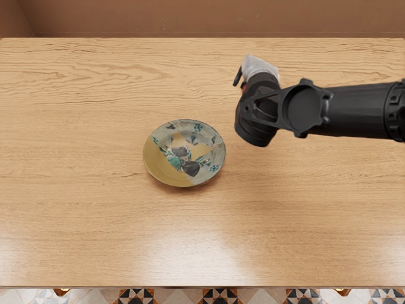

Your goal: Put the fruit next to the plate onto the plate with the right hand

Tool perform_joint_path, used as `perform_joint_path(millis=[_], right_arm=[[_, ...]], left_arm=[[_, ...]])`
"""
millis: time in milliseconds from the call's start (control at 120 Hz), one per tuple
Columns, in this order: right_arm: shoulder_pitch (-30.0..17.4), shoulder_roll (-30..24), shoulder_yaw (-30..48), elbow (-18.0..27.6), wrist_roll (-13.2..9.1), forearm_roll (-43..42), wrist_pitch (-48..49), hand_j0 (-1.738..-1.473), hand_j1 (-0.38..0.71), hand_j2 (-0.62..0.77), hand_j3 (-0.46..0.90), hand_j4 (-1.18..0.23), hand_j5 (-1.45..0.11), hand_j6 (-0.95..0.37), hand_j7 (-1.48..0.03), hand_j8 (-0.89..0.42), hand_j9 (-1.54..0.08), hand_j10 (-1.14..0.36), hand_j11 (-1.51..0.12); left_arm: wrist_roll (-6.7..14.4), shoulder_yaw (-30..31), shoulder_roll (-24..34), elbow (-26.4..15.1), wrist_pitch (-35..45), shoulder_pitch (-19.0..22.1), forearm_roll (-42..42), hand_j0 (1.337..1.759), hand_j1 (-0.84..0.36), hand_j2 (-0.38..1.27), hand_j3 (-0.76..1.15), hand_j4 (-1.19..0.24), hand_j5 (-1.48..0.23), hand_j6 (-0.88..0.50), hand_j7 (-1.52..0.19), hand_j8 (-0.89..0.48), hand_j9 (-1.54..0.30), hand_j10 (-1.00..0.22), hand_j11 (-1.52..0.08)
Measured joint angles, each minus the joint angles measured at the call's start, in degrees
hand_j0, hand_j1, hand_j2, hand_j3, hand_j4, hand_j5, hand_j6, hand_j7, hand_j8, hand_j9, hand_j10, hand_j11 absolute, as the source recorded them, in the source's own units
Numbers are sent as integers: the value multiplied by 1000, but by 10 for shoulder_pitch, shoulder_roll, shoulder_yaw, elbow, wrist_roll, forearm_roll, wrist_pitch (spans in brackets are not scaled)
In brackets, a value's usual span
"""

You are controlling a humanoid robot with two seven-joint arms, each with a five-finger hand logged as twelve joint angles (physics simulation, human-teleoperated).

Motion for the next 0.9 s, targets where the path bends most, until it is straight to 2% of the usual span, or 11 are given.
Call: perform_joint_path(millis=[167, 375, 500, 692, 742, 900], right_arm=[[-34, 0, 39, 2, 0, -54, 0, -1652, 232, 120, 0, -703, -968, -591, -937, -380, -961, -463, -959], [-46, 0, 91, 31, 0, -78, 0, -1652, 240, 149, 1, -719, -1001, -583, -963, -367, -991, -452, -984], [-47, 0, 131, 52, 0, -91, 1, -1653, 266, 206, 1, -745, -1050, -562, -1003, -343, -1039, -433, -1034], [-48, 0, 170, 99, 0, -98, 1, -1654, 245, 187, 1, -762, -1102, -560, -1036, -323, -1085, -424, -1082], [-49, 0, 177, 112, 0, -98, 1, -1654, 259, 230, 2, -765, -1107, -566, -1040, -327, -1090, -426, -1090], [-76, 0, 194, 134, 1, -97, 2, -1655, 249, 264, 1, -761, -1133, -587, -1048, -327, -1113, -436, -1111]], left_arm=[[0, 0, 0, 0, 0, 0, 0, 1658, 349, 0, 0, 0, 0, 0, 0, 0, 0, 0, 0], [0, 0, 0, 0, 0, 0, 0, 1658, 349, 0, 0, 0, 0, 0, 0, 0, 0, 0, 0], [0, 0, 0, 0, 0, 0, 0, 1658, 349, 0, 0, 0, 0, 0, 0, 0, 0, 0, 0], [0, 0, 0, 0, 0, 0, 0, 1658, 349, 0, 0, 0, 0, 0, 0, 0, 0, 0, 0], [0, 0, 0, 0, 0, 0, 0, 1658, 349, 0, 0, 0, 0, 0, 0, 0, 0, 0, 0], [0, 0, -1, 0, 0, 0, 0, 1658, 349, 0, 0, 0, 0, 0, 0, 0, 0, 0, 0]])
